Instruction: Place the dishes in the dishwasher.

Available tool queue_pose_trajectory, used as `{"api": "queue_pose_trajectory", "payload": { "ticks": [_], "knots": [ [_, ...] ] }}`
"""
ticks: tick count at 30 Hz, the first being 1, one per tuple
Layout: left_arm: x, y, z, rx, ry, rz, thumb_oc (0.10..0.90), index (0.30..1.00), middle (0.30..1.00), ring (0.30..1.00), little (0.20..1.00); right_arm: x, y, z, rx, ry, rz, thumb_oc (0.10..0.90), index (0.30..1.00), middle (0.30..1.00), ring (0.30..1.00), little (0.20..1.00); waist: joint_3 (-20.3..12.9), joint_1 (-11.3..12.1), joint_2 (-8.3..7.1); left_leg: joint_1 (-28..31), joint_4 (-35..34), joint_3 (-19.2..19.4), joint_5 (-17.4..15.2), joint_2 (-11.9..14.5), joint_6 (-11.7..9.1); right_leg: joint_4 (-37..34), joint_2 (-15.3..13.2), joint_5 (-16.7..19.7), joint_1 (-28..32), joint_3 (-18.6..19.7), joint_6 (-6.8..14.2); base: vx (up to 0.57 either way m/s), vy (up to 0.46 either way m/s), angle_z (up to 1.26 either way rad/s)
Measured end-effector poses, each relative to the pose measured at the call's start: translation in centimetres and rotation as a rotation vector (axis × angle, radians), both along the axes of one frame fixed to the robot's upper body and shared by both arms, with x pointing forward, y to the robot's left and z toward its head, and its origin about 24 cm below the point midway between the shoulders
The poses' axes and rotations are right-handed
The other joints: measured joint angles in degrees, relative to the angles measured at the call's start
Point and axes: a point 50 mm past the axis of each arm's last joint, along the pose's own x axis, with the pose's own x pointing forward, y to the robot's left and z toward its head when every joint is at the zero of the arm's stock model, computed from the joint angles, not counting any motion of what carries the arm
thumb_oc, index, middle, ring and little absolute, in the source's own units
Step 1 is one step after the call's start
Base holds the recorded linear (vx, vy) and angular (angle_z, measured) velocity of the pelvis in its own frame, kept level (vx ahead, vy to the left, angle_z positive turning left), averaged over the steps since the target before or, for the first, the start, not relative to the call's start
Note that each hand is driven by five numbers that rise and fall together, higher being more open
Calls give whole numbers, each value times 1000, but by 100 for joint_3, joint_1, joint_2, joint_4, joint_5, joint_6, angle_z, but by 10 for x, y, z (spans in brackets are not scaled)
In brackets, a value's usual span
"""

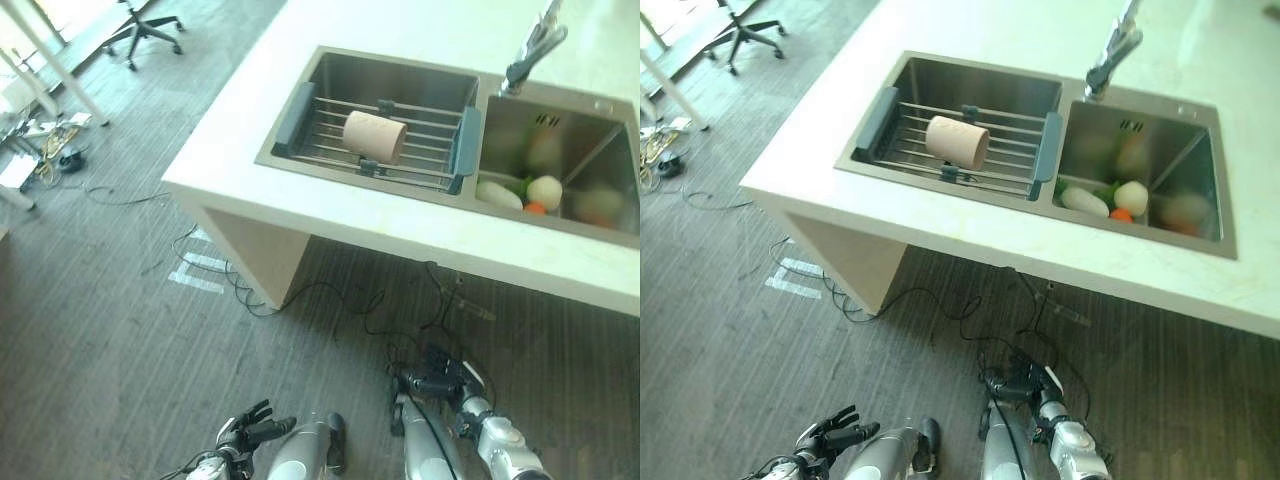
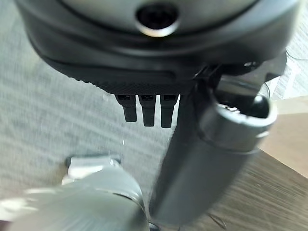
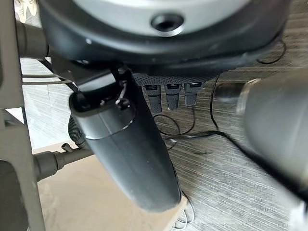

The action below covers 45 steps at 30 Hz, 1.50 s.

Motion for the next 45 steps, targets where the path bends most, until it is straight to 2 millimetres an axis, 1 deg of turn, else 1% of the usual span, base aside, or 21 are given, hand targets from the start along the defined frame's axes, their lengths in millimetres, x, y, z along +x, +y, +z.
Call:
{"api": "queue_pose_trajectory", "payload": {
  "ticks": [2, 3, 4, 6, 8, 12, 16, 18, 22, 25, 26, 27, 28, 30, 33, 34, 35, 37, 42, 44, 45],
  "knots": [
    [-9, 0, -1, -2, 0, 18, 800, 900, 900, 900, 900, -11, -1, -6, -21, 38, 14, 800, 900, 900, 900, 900, -129, 3, -44, 568, -481, -122, 13, 0, -23, -177, 446, -3, 589, -54, -248, 246, -214, 40],
    [-16, -8, -5, -26, 21, 21, 800, 900, 900, 900, 900, -13, -8, -6, -45, 49, 14, 800, 900, 900, 900, 900, -255, 110, -162, 717, -286, -112, 55, -95, -99, -592, 572, 47, 1151, 29, -728, 128, -122, 29],
    [-14, -11, -5, -36, 15, 10, 800, 900, 900, 900, 900, -5, -10, -2, -61, 30, 9, 800, 900, 900, 900, 900, -276, 156, -225, 287, 460, -128, 3, -79, -256, -823, 546, 50, 1340, 60, -741, 66, -29, 14],
    [-6, -9, -2, -34, -11, -17, 800, 900, 900, 900, 900, 3, -16, 3, -85, 3, -7, 800, 900, 900, 900, 900, -294, 160, -277, -291, 460, -87, -110, 71, -319, -1027, 540, 65, 1514, 41, -722, 8, 47, 17],
    [5, -10, 1, -31, -33, -37, 800, 900, 900, 900, 900, 10, -21, 10, -103, -28, -21, 800, 900, 900, 900, 900, -293, 154, -288, -773, 157, -6, 109, 315, -270, -1011, 531, 61, 1608, 14, -719, -44, 49, 9],
    [19, -13, 5, -26, -59, -57, 800, 900, 900, 900, 900, 14, -26, 13, -105, -59, -48, 800, 900, 900, 900, 900, -350, 39, -187, -965, -43, -22, 630, 562, -346, -1189, 494, -43, 1676, -296, -595, -10, 44, -35],
    [19, -11, 3, -7, -33, -39, 800, 900, 900, 900, 900, -25, -40, -13, -119, 100, -120, 800, 900, 900, 900, 900, -426, -129, -70, -441, -596, 3, 790, 578, -319, -855, 414, -271, 1517, -345, -404, 20, -1, 10],
    [8, -10, -3, 2, 21, -22, 800, 900, 900, 900, 900, -44, -40, -25, -120, 176, -129, 800, 900, 900, 900, 900, -452, -92, -116, -396, -655, 58, 830, 407, -205, -524, 212, -404, 1368, -265, -232, 35, -60, 1],
    [-20, -6, -11, -12, 104, 51, 800, 900, 900, 900, 900, -66, -28, -39, -91, 255, -131, 800, 900, 900, 900, 900, -496, -16, -140, -286, -736, 35, 845, 248, -117, -354, 53, -447, 1392, -228, -163, 64, -105, 8],
    [-32, -4, -14, 2, 134, 67, 800, 900, 900, 900, 900, -70, -22, -45, -75, 283, -133, 800, 900, 900, 900, 900, -736, 14, -348, -16, -893, 43, 850, 159, -210, 69, 39, -863, 1263, 34, -234, 72, 23, -9],
    [-31, -2, -13, 4, 128, 82, 800, 900, 900, 900, 900, -76, -23, -49, -81, 316, -145, 800, 900, 900, 900, 900, -729, 97, -518, -404, -220, -131, 780, 108, -299, 150, 37, -888, 1248, 177, -270, 8, 254, -21],
    [-25, -3, -11, -19, 78, 107, 800, 900, 900, 900, 900, -76, -28, -49, -98, 341, -160, 800, 900, 900, 900, 900, -725, 295, -501, -961, 395, -570, 682, 101, -480, 66, 96, -814, 1177, 289, -322, 27, 256, -38],
    [-17, -7, -9, -36, 39, 100, 800, 900, 900, 900, 900, -77, -37, -48, -120, 356, -179, 800, 900, 900, 900, 900, -699, 374, -410, -1176, 200, -726, 671, 147, -508, -74, 181, -727, 1178, 300, -307, 21, 253, -46],
    [-11, -10, -8, -44, 35, 114, 800, 900, 900, 900, 900, -83, -48, -46, -139, 367, -212, 800, 900, 900, 900, 900, -677, 338, -247, -1378, -104, -637, 756, 343, -305, -139, 280, -664, 1247, 199, -258, 31, 226, -20],
    [-10, -11, -10, -50, 67, 117, 800, 900, 900, 900, 900, -79, -54, -43, -60, 329, -353, 800, 900, 900, 900, 900, -675, 85, -222, -1189, -26, -500, 733, 372, -199, -347, 283, -587, 1299, 198, -258, 91, 152, 0],
    [-12, -12, -11, -53, 89, 131, 800, 900, 900, 900, 900, -84, -54, -45, -21, 340, -412, 800, 900, 900, 900, 900, -671, 43, -187, -952, -318, -305, 904, 415, -187, -334, 262, -574, 1325, 210, -157, 112, 85, -3],
    [-18, -9, -13, -68, 104, 206, 800, 900, 900, 900, 900, -90, -51, -48, 4, 360, -432, 800, 900, 900, 900, 900, -607, 92, -296, -743, -514, -211, 995, 331, -87, -383, 182, -566, 1369, 284, -85, 135, 108, -26],
    [-41, 0, -17, -92, 159, 378, 800, 900, 900, 900, 900, -95, -36, -55, 43, 391, -415, 800, 900, 900, 900, 900, -593, 153, -316, -600, -545, 59, 913, 262, 40, -530, 46, -553, 1468, 313, -52, 159, 113, -44],
    [-51, 1, -19, -96, 171, 406, 800, 900, 900, 900, 900, -91, -24, -57, 72, 389, -405, 800, 900, 900, 900, 900, -615, 276, -284, -355, -603, 226, 763, 199, 102, -652, 25, -534, 1659, 338, 100, 172, 75, -20],
    [-49, 2, -18, -96, 165, 402, 800, 900, 900, 900, 900, -91, -26, -57, 68, 388, -410, 800, 900, 900, 900, 900, -614, 271, -255, -399, -354, 111, 507, 173, 156, -401, 83, -420, 1666, 299, 283, 99, -102, -31],
    [-47, 3, -17, -91, 161, 396, 800, 900, 900, 900, 900, -83, -27, -54, 62, 366, -393, 800, 900, 900, 900, 900, -575, 309, -211, -475, -192, 49, 415, 277, 154, 392, 18, -461, 1122, 271, 444, 134, -340, -74]
  ]
}}
